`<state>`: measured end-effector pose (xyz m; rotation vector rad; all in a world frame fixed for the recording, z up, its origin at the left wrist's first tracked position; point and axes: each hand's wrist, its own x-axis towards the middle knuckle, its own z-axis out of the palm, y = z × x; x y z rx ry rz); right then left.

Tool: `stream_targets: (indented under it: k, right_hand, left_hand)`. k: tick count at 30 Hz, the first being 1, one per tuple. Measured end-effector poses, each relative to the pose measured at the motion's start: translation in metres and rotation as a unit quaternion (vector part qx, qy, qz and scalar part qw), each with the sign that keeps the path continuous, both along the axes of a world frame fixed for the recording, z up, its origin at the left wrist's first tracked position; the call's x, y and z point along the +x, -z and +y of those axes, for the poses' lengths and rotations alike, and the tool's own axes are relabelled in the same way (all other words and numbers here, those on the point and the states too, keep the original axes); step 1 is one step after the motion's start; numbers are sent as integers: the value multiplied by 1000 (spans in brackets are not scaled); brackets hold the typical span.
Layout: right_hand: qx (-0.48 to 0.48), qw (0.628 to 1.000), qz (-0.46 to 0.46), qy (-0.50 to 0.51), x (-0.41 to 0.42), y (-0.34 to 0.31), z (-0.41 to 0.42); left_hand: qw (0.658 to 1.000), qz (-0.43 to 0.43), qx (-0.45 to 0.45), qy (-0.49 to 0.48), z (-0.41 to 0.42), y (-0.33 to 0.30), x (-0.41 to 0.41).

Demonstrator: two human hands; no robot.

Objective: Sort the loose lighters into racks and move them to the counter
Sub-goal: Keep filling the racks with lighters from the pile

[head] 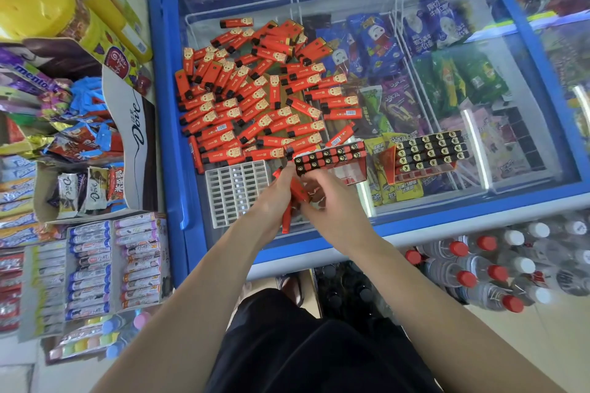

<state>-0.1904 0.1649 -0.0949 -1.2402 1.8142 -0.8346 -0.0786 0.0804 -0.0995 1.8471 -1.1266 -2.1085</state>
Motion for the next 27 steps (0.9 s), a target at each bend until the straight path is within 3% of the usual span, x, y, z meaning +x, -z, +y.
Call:
stream_targets:
  k: [3, 6, 10, 13, 16, 20, 23, 27]
  right_hand:
    - [-23, 990, 135, -44, 2, 5, 1]
    - [-24, 983, 173, -55, -1, 9, 3]
    - [36, 999, 36, -1, -11, 11, 7]
    - [67, 991, -88, 81, -23, 9, 13]
    - [71, 979, -140, 133, -37, 8, 19]
    - [51, 982, -35, 180, -52, 9, 13]
    - [44, 985, 46, 159, -54, 11, 5]
    - [14, 988, 72, 138, -46, 17, -3]
  left_hand:
    - [999, -2, -10, 47, 2, -2, -4]
    - [994, -5, -37, 100, 1, 1, -3]
    - [989, -39, -64, 129, -1, 5, 2]
    - [991, -47, -77, 102, -3, 8, 2]
    - [986, -45, -109, 117, -5, 12, -2]
    - [984, -72, -116, 118, -8, 19, -2]
    - [984, -72, -110, 118, -8, 20, -3]
    - [983, -79, -115, 119, -9, 21, -4]
